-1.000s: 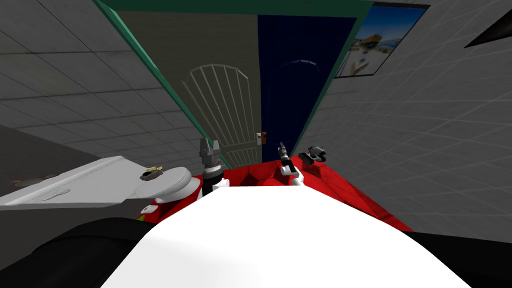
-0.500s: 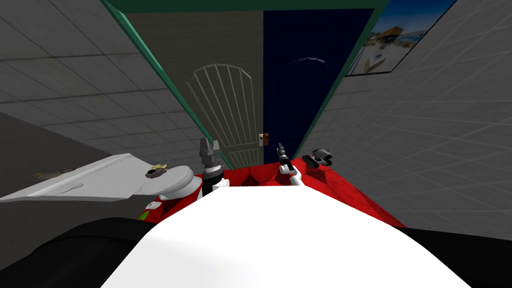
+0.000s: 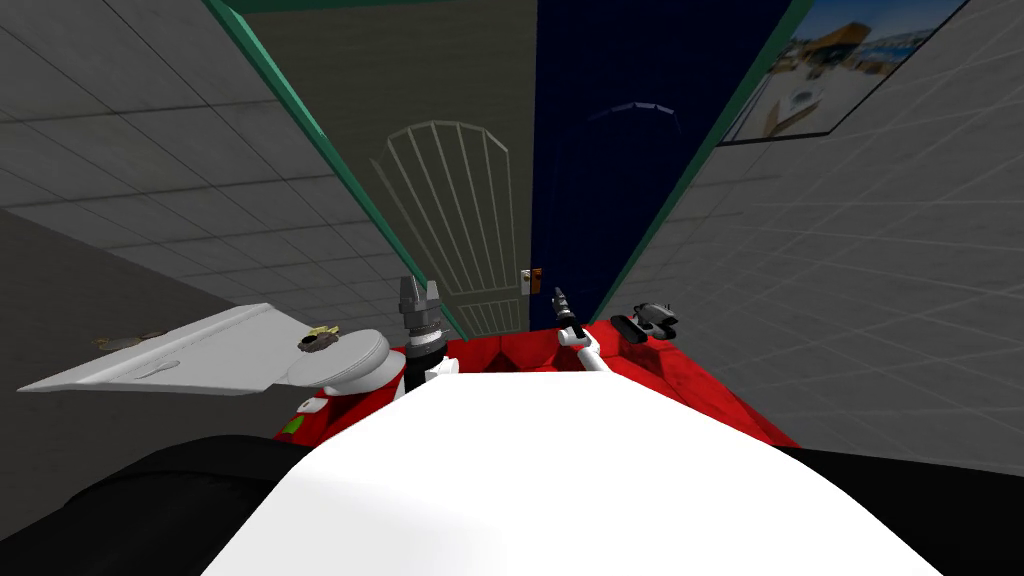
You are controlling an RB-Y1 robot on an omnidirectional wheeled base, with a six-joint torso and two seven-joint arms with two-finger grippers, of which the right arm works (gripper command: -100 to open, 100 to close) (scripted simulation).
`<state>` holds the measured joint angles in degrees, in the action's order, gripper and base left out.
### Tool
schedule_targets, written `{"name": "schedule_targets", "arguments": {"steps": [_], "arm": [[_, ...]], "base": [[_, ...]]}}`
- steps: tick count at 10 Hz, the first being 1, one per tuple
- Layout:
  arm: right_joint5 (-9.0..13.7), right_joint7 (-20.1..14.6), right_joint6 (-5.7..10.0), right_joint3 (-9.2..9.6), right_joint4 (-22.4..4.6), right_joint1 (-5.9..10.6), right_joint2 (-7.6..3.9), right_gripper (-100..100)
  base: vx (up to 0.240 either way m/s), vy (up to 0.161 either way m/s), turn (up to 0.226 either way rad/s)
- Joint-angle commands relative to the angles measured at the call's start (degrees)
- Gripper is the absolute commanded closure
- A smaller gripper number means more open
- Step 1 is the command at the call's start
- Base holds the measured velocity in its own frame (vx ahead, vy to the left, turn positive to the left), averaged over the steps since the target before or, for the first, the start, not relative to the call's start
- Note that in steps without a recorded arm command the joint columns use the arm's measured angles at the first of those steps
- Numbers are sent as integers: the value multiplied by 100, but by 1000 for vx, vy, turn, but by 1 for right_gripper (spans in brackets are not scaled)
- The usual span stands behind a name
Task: Pull the door open
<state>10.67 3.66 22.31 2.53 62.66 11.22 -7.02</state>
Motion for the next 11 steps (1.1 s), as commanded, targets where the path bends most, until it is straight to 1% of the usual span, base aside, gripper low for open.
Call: {"name": "schedule_targets", "arguments": {"steps": [1,4,6,7,8,9,10,11], "arm": [[38,-20,-11,13,-233,124,-4,-100],[97,-50,-40,33,-584,329,-19,-100],[126,-64,-55,44,-757,433,-25,-100],[152,-77,-67,54,-908,524,-30,-100],[165,-83,-74,60,-988,575,-30,-100],[156,-82,-80,59,-898,521,-38,-100],[204,-146,-63,-50,-983,423,-224,-100],[237,-194,-46,-125,-1035,358,-358,-100]], "base": [[99,-14,89],[95,-7,70],[93,-19,56],[93,-15,68],[109,-11,60],[49,-5,12],[-34,-20,-68],[-75,-23,-62]]}}
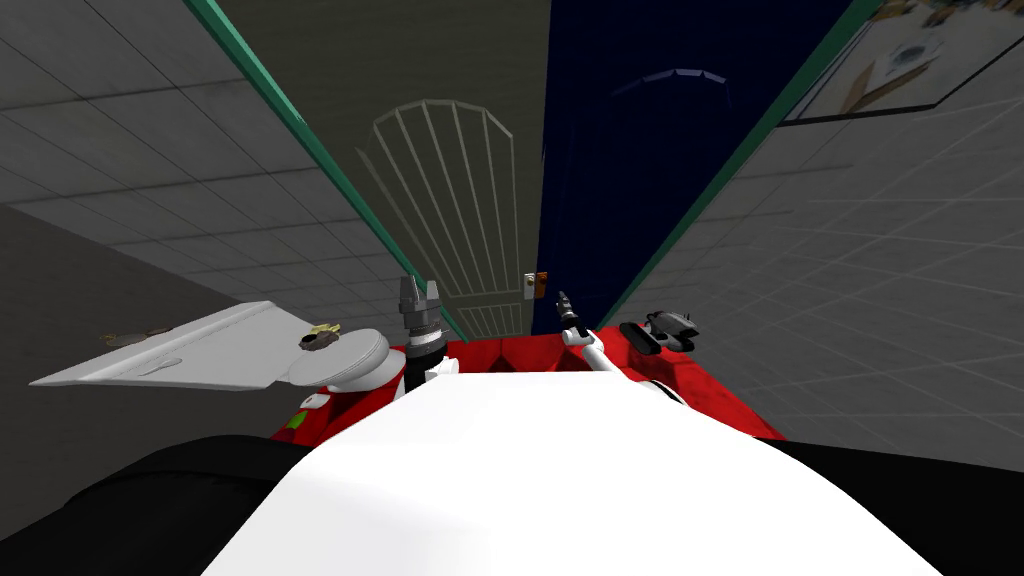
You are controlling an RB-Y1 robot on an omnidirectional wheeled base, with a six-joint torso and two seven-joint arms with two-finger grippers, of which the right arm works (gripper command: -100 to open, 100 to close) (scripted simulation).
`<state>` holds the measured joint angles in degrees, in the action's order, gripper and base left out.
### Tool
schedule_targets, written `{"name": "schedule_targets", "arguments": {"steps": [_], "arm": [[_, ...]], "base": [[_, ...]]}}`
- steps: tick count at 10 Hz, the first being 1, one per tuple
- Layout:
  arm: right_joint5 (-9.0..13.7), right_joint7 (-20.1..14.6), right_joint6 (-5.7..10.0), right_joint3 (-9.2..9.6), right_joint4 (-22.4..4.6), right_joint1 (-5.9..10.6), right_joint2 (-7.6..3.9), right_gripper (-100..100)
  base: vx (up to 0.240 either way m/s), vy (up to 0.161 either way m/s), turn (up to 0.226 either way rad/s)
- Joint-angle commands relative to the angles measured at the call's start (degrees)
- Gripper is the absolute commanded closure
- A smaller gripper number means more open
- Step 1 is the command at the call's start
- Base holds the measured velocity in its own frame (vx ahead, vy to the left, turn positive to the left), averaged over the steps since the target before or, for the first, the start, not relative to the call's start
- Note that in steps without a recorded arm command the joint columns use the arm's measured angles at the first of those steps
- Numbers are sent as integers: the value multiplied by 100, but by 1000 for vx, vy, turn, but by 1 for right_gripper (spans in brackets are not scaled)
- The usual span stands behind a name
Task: Pull the door open
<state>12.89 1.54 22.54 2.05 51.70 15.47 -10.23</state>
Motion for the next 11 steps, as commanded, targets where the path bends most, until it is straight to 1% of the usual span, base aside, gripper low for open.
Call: {"name": "schedule_targets", "arguments": {"steps": [1,2,3,5,6,8,9,10,11], "arm": [[55,-39,-50,-162,1,-139,-191,-100],[76,-71,-39,-206,-31,-175,-272,-100],[108,-121,-21,-271,-78,-228,-396,-100],[150,-191,5,-352,-139,-293,-559,-100],[171,-226,18,-390,-168,-323,-637,-100],[190,-262,32,-423,-194,-347,-710,-100],[234,-348,66,-487,-249,-391,-870,-100],[234,-348,66,-487,-249,-391,-870,-100],[269,-441,106,-509,-283,-393,-987,-100]], "base": [[-71,-17,-22],[-41,-15,-6],[-12,-9,3],[14,2,9],[26,5,24],[31,10,17],[76,14,94],[78,7,36],[156,21,170]]}}
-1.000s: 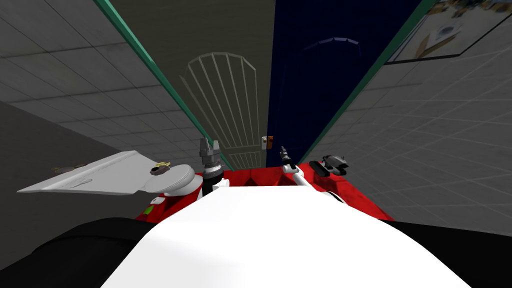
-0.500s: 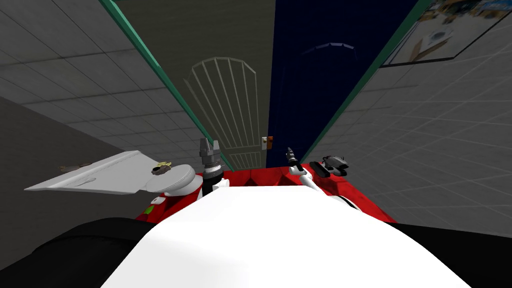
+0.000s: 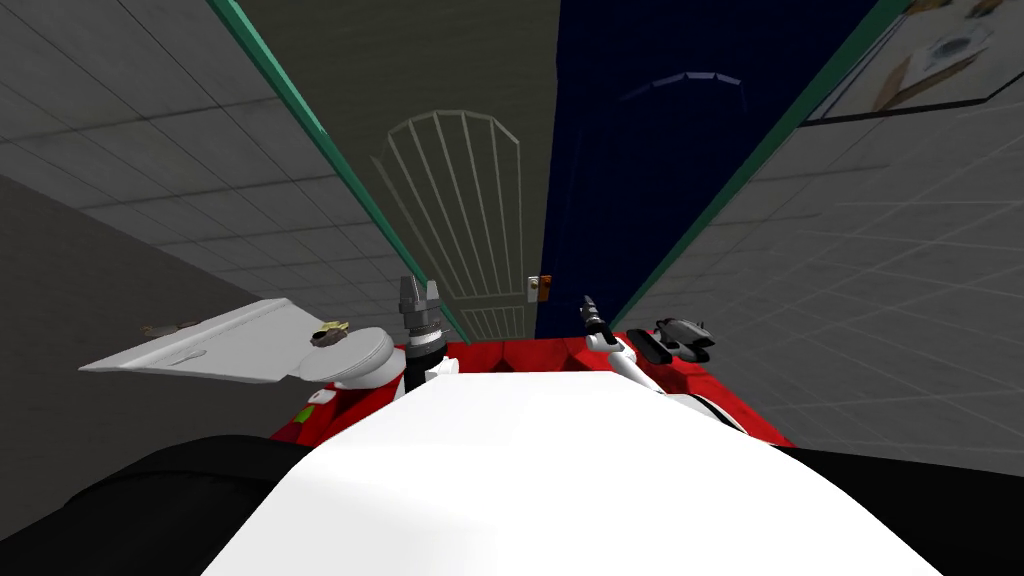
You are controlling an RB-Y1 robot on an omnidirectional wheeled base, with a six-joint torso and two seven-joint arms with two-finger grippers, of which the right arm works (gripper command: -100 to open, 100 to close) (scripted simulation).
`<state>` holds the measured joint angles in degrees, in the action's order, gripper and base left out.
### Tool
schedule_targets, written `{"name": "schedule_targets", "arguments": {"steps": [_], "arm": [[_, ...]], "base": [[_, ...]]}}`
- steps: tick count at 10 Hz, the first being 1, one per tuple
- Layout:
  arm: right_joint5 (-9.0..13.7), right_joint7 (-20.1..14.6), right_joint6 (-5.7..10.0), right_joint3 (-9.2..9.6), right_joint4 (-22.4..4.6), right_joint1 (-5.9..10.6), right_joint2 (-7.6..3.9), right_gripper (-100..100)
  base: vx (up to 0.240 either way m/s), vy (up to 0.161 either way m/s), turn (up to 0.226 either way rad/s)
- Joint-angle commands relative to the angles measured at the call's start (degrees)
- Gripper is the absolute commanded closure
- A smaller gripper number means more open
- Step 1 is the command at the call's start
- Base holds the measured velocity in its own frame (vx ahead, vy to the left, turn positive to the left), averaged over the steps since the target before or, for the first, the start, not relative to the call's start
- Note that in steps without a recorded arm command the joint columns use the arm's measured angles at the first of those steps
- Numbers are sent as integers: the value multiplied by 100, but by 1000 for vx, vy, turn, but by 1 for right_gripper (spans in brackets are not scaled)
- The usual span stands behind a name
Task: Pull the door open
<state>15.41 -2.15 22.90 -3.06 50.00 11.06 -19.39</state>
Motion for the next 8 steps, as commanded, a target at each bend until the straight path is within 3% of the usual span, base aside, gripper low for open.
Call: {"name": "schedule_targets", "arguments": {"steps": [1,4,6,7,8], "arm": [[24,-99,84,11,-113,61,-87,-100],[20,-172,124,119,-71,179,-37,-100],[-7,-198,146,264,2,323,103,-100],[2,-198,150,223,-15,272,58,-100],[2,-198,150,223,-15,272,58,100]], "base": [[179,34,160],[216,47,157],[251,89,241],[117,59,32],[-13,-10,-30]]}}
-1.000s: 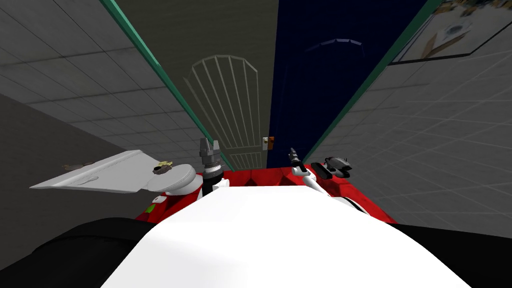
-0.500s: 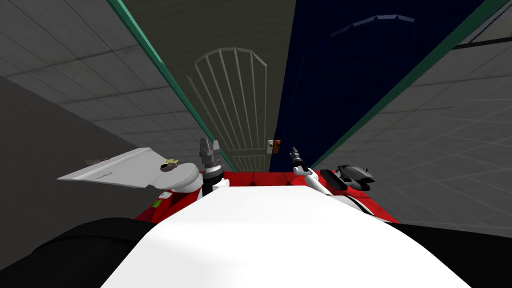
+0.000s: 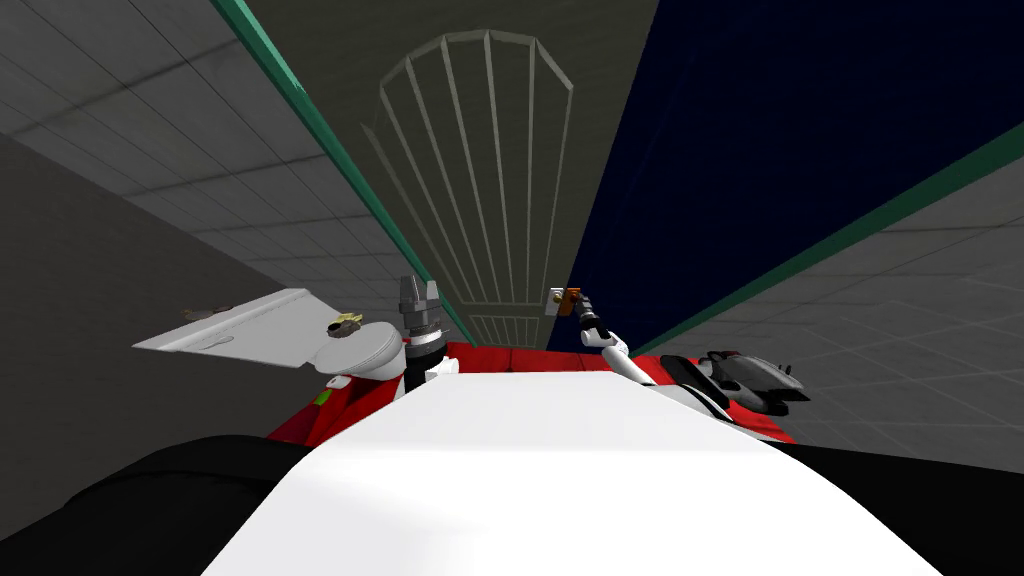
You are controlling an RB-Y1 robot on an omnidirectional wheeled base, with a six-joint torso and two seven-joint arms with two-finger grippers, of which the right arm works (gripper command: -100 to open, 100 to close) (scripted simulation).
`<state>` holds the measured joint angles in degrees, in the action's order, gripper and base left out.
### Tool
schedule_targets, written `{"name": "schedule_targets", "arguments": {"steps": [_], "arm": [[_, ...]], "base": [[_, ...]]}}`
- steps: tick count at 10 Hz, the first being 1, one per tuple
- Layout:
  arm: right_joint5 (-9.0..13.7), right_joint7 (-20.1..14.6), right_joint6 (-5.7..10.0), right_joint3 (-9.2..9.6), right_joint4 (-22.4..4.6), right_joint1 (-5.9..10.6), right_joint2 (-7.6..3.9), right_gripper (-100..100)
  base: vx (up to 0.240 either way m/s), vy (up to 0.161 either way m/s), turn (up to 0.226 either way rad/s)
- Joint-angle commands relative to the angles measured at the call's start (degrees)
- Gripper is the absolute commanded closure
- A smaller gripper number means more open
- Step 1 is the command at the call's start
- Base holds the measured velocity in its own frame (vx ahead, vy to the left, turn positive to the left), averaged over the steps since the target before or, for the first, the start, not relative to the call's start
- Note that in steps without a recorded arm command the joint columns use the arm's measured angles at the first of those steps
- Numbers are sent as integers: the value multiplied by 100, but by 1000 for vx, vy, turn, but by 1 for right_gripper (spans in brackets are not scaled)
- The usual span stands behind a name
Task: Pull the door open
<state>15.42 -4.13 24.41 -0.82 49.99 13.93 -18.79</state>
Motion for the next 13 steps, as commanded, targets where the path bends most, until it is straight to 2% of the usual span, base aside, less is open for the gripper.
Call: {"name": "schedule_targets", "arguments": {"steps": [1,5,6,7,10,13], "arm": [[0,0,-1,-1,-14,-14,-3,100],[0,0,-1,-1,-14,-14,-3,100],[26,-10,-15,-91,-55,-115,-128,-100],[31,-13,-18,-102,-59,-133,-149,-100],[33,-43,-41,-61,-20,-168,-181,-100],[-4,-97,-72,178,141,-81,-55,-100]], "base": [[-36,-27,-6],[-21,-9,-1],[-145,-65,-174],[-202,-114,-174],[-196,-30,-11],[-223,80,78]]}}
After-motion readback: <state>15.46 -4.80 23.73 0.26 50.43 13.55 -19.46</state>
